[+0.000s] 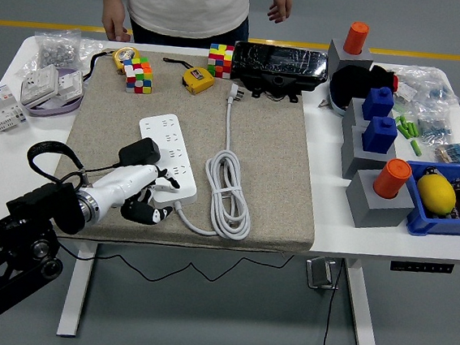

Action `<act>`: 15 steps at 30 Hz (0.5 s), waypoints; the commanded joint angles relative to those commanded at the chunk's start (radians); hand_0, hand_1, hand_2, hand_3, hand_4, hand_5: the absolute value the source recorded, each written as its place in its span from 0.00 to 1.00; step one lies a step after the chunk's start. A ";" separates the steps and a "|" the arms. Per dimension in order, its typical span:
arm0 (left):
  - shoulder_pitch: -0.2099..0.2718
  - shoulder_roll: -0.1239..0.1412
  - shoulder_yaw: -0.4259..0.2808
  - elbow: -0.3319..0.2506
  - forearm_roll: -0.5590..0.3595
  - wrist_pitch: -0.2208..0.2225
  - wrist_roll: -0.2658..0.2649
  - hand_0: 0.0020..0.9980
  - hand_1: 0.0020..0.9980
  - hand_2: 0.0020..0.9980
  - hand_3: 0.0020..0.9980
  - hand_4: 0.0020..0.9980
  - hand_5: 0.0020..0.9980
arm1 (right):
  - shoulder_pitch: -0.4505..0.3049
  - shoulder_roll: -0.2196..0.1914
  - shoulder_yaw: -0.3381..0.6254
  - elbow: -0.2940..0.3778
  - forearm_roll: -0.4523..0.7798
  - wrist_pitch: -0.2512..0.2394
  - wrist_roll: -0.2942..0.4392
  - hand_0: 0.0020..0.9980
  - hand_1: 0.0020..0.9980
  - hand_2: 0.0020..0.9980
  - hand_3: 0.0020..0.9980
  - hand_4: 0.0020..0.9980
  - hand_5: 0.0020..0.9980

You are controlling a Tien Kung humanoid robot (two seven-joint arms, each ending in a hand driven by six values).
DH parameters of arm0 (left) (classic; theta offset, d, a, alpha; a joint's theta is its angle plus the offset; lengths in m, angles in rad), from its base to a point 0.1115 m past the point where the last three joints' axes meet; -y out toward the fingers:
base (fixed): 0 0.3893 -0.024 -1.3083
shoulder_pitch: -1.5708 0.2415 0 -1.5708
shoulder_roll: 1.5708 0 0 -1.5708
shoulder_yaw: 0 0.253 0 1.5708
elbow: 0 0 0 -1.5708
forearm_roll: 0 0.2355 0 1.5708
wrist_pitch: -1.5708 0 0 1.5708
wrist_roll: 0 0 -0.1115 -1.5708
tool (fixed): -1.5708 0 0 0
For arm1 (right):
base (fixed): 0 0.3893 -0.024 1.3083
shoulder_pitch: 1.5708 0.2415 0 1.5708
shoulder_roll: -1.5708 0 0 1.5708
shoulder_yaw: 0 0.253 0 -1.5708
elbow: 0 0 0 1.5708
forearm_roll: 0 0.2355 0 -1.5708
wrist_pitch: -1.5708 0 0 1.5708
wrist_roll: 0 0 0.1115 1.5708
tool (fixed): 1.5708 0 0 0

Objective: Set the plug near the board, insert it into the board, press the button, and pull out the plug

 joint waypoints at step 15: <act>-0.022 -0.024 0.001 0.050 0.002 -0.009 0.016 0.07 0.06 0.11 0.78 0.64 0.21 | -0.001 0.001 0.008 0.001 -0.002 0.000 0.000 0.66 0.66 0.66 0.58 1.00 0.56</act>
